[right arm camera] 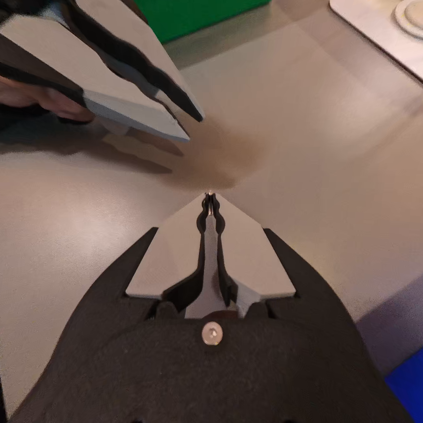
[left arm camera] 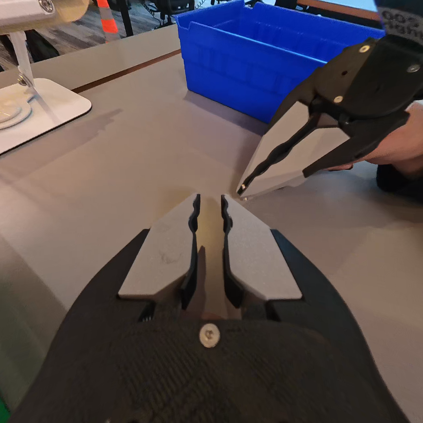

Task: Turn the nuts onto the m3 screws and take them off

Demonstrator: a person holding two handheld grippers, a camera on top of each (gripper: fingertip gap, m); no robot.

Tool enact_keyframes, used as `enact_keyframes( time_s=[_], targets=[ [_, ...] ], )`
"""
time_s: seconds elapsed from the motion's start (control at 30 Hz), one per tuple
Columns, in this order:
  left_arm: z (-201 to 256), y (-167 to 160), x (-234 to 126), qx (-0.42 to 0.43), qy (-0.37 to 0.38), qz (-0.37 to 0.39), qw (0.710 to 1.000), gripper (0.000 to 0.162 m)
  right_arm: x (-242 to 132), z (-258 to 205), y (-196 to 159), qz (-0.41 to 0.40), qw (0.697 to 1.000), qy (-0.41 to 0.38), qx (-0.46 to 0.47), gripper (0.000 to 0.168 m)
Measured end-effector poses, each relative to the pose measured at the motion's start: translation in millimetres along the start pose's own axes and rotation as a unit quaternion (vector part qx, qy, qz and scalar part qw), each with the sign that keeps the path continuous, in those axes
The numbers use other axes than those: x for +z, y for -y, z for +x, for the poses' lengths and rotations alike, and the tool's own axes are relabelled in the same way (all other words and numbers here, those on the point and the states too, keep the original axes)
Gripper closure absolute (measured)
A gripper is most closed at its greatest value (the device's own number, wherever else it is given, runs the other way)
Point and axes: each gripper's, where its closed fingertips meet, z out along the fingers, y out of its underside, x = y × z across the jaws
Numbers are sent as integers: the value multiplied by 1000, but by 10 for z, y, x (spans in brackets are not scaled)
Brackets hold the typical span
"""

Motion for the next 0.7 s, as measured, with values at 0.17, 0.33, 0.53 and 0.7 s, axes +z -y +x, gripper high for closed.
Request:
enact_keyframes(
  time_s=[0.17,0.33,0.53,0.7],
  targets=[
    [0,-12,12,13,7,-3,1000,146,105,-11,-123,-33,999,-8,-14,165],
    [-23,-51,35,22,17,-14,1000,143,135,-30,-138,-36,999,-3,-11,161],
    [-27,-60,45,38,25,-18,999,138,68,-34,-27,-1,1000,12,15,159],
    [0,-72,-40,62,34,-21,997,133,45,-1,24,17,1000,2,11,157]
  ],
)
